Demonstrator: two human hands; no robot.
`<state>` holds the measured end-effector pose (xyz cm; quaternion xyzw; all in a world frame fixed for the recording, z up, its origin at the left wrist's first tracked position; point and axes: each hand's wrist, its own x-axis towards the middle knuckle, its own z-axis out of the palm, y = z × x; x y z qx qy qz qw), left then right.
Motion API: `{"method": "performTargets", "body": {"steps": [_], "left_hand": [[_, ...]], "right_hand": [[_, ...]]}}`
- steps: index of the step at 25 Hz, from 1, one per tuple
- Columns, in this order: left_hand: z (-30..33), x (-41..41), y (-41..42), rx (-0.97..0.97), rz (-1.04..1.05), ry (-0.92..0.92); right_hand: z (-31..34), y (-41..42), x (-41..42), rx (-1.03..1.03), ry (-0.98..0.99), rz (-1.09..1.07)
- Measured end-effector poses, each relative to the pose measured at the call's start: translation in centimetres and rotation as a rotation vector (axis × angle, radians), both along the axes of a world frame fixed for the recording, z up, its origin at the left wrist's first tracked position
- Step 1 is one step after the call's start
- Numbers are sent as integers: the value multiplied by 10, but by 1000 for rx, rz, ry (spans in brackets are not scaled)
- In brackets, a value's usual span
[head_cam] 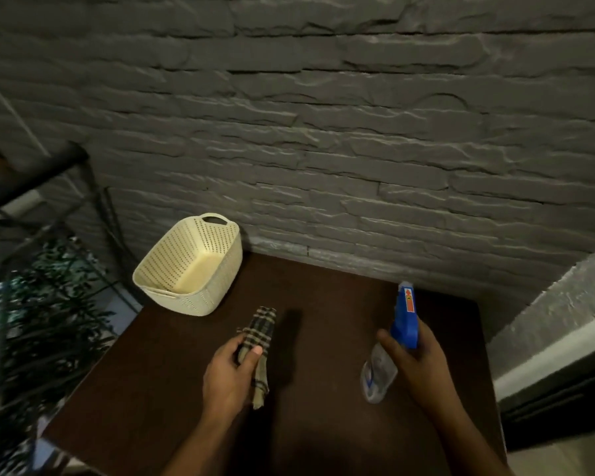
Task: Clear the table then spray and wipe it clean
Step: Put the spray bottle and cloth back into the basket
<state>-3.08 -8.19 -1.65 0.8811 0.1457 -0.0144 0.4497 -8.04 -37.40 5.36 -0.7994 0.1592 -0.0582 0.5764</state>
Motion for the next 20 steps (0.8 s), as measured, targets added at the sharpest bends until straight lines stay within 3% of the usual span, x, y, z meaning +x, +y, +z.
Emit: {"method": "performTargets", "body": {"steps": [8, 15, 20], "left_hand": [[45, 96, 133, -54, 70, -126], [81, 195, 236, 112, -256, -223], [76, 219, 272, 244, -444, -259]], "right_hand": [[40, 117, 113, -15, -84, 71], [114, 235, 259, 85, -294, 201], [103, 299, 341, 34, -291, 288]]}}
